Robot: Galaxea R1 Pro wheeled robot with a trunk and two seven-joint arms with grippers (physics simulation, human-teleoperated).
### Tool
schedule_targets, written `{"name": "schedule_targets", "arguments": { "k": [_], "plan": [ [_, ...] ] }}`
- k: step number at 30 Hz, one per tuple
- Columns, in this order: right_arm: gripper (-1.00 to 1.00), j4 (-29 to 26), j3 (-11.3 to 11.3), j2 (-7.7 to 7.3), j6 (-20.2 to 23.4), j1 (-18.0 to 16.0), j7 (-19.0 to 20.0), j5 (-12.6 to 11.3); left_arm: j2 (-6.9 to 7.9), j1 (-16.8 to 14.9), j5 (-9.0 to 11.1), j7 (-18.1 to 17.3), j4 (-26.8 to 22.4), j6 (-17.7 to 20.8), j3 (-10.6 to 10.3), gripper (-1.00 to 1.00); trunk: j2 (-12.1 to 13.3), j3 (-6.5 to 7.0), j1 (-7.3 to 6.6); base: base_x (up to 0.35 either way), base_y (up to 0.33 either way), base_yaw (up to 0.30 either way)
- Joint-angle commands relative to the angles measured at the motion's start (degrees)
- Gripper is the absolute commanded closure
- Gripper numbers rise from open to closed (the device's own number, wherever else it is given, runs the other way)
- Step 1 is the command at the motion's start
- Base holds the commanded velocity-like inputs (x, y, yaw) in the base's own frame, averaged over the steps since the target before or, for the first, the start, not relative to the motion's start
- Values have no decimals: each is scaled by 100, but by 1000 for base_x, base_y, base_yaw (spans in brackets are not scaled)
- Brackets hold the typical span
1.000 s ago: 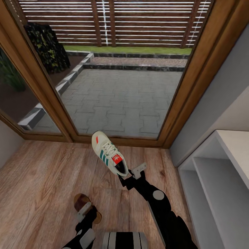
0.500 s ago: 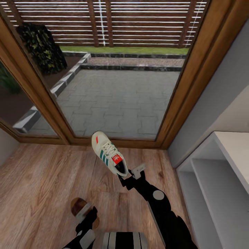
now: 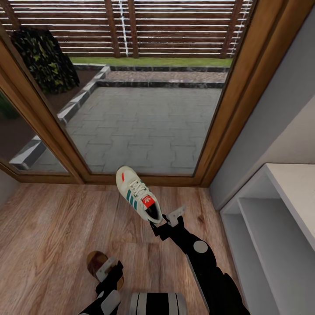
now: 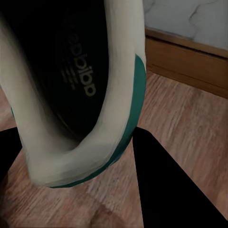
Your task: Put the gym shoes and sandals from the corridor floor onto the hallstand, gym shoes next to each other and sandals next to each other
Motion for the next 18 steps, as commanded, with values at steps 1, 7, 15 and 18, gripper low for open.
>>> {"name": "schedule_targets", "arguments": {
  "k": [1, 7, 15, 18],
  "plan": [
    [100, -10, -8, 3, 28, -4, 38, 44, 0, -1, 42, 30, -2, -17, -35, -100, -3, -28, 1, 0, 0, -2],
    [100, -10, -16, 3, 28, 1, 38, 45, 0, 3, 165, 65, 3, -16, -31, -100, -10, -167, 14, 0, 0, 0],
    [100, -11, -11, 3, 28, -1, 38, 41, 0, 16, 451, 71, 14, -18, -35, -100, -13, -240, 19, 0, 0, 0],
    [100, -13, -12, 3, 28, -3, 38, 42, 0, 16, 462, 71, 15, -18, -35, -100, -17, -315, 27, 0, 0, 0]
  ]
}}
